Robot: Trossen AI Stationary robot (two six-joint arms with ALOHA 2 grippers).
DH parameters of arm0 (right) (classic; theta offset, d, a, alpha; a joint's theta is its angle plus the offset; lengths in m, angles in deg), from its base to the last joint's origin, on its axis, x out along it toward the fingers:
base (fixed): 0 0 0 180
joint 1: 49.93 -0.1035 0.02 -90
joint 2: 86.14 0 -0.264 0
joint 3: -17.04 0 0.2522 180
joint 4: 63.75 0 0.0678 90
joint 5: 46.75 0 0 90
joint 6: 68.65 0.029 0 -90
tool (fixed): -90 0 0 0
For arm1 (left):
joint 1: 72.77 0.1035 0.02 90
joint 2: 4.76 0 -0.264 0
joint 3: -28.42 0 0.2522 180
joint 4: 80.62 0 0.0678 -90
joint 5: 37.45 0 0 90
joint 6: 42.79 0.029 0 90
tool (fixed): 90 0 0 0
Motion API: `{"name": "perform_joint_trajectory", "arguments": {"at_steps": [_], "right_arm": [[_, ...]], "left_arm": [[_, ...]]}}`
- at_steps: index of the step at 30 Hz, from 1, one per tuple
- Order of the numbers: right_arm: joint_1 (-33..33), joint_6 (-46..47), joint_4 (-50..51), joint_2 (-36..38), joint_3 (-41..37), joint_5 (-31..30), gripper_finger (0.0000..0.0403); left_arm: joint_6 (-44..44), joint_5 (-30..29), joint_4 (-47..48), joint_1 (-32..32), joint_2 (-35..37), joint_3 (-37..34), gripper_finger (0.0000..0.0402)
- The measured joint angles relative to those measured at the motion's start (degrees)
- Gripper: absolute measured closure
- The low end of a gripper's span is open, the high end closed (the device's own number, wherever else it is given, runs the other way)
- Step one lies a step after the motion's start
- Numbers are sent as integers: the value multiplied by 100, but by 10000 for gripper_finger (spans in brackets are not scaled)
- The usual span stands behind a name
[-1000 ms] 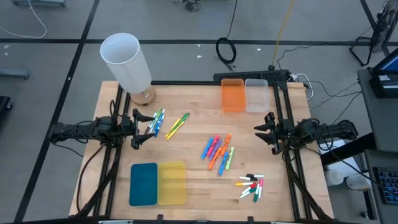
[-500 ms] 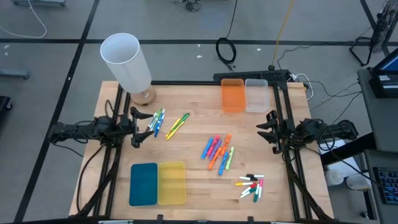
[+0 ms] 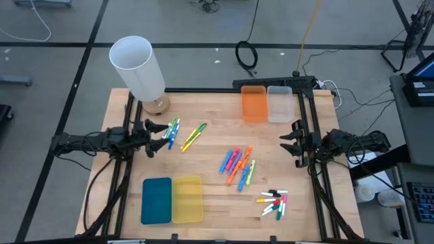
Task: Pick & Place Markers
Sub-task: Put the brown marker pen into the transparent bin
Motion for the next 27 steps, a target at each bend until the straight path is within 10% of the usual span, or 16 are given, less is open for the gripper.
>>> {"name": "perform_joint_trajectory", "arguments": {"at_steps": [9, 19, 27], "right_arm": [[11, -312, -11, 0, 0, -2, 286], [13, -281, -56, 0, 0, -2, 286], [13, -277, -41, 0, 0, 18, 287]], "left_arm": [[-532, -709, 403, 11, -1914, 787, 151], [-2202, 130, 3928, 550, -4544, 2949, 335], [-3257, 366, 5605, 1159, -5885, 3492, 328]]}}
